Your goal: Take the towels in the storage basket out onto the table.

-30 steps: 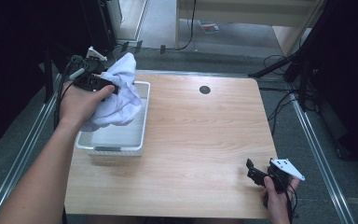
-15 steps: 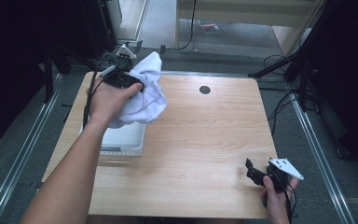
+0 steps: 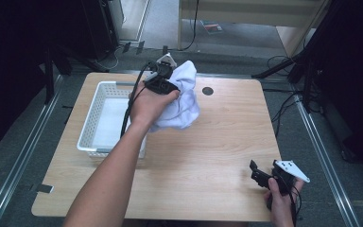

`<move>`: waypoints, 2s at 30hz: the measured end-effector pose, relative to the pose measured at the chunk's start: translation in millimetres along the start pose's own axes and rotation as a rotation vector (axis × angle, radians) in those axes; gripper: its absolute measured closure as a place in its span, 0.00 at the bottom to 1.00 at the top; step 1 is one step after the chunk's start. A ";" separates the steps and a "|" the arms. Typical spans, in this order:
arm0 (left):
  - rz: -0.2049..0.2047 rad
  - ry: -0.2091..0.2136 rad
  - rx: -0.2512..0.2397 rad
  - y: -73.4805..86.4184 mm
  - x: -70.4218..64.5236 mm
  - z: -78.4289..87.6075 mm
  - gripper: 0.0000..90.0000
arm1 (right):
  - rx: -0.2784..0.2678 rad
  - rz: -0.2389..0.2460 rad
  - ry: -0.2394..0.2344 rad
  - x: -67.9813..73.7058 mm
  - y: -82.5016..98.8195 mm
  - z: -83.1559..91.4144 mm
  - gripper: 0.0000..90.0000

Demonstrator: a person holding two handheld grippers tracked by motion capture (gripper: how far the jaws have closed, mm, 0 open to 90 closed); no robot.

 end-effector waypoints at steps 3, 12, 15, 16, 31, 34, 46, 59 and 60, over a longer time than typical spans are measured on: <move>0.001 0.011 0.009 -1.6 -10.8 -9.8 0.64 | -0.002 0.006 -0.001 0.3 -0.1 0.0 0.11; 0.000 0.036 0.029 -1.4 -37.5 -42.4 0.64 | -0.002 0.014 -0.004 1.1 -0.2 -0.4 0.11; 0.002 0.046 0.043 2.9 -45.7 -56.2 0.64 | -0.001 0.011 -0.006 1.0 -0.1 -0.2 0.11; 0.002 0.053 0.048 4.3 -48.2 -60.6 0.63 | -0.002 0.012 -0.009 0.8 -0.3 -0.4 0.11; -0.001 0.053 0.113 28.2 -68.1 -122.2 0.63 | -0.003 0.003 -0.016 0.6 -0.3 -0.2 0.11; 0.011 0.048 0.131 36.5 -66.5 -132.9 0.63 | -0.003 0.002 -0.016 0.6 -0.3 -0.2 0.11; -0.032 0.034 0.113 41.4 -74.7 -135.5 0.28 | -0.002 0.001 -0.021 0.6 -0.3 -0.4 0.11; 0.012 0.031 0.060 34.3 -28.4 -82.7 0.03 | 0.000 0.001 -0.025 0.9 0.1 -0.3 0.11; 0.023 0.035 0.055 34.7 -24.0 -79.5 0.03 | 0.000 0.002 -0.024 0.7 0.0 -0.3 0.11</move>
Point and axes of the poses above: each handheld gripper's, and its own axes: z roughly backward along the jaws, y roughly out of its underside, x roughly to its left, the point moved 7 cm from there along -z, roughly forward along the jaws
